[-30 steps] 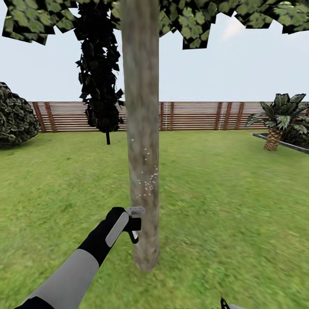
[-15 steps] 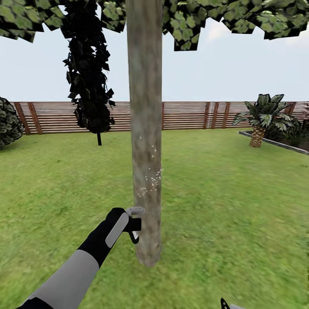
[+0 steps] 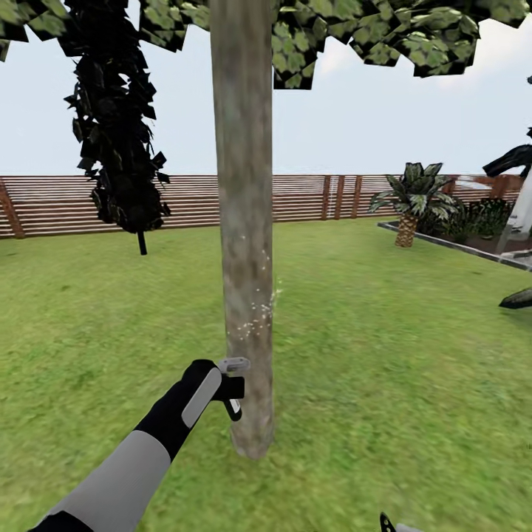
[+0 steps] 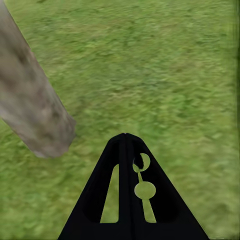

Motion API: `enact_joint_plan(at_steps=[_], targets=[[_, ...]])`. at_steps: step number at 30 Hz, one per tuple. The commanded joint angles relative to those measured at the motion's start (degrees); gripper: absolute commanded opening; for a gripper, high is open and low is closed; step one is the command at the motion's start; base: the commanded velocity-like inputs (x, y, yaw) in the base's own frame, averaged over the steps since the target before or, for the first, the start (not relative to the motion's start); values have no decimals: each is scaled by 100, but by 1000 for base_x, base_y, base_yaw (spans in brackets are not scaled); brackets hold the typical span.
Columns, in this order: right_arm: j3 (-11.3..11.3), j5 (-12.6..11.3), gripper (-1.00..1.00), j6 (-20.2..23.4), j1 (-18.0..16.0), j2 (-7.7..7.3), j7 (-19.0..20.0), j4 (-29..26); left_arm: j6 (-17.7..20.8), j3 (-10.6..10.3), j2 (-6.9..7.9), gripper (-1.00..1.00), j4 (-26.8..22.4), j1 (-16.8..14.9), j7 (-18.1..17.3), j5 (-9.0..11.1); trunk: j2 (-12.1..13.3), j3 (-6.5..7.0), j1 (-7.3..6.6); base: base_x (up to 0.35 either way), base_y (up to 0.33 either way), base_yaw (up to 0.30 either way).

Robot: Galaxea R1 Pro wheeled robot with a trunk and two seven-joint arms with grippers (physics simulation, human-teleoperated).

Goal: In the garden, pick up the pesticide atomizer on the floor and spray pesticide onto both trees until each tree trunk is fully covered.

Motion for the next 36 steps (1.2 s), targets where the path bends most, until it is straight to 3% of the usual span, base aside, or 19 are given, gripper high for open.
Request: enact_joint_plan(at_steps=[1,13,24,36], targets=[[-12,-28,-100,-16,-2,5,18,2,7,-12,5,-100,-8,-1,53,59,-4,-2,2,-29,334,-261],[-11,-33,-100,-14,-2,5,18,2,7,-8,5,-100,-13,180,-44,55,-4,-2,2,-104,332,-263],[-11,-35,-100,-15,-2,1,18,2,9,32,5,-100,-21,192,-52,73,-4,-2,2,-88,324,-114],[-13,-35,-100,-15,-2,3,17,2,-26,19,5,-100,-21,193,-49,60,-4,-2,2,-2,333,-237]])
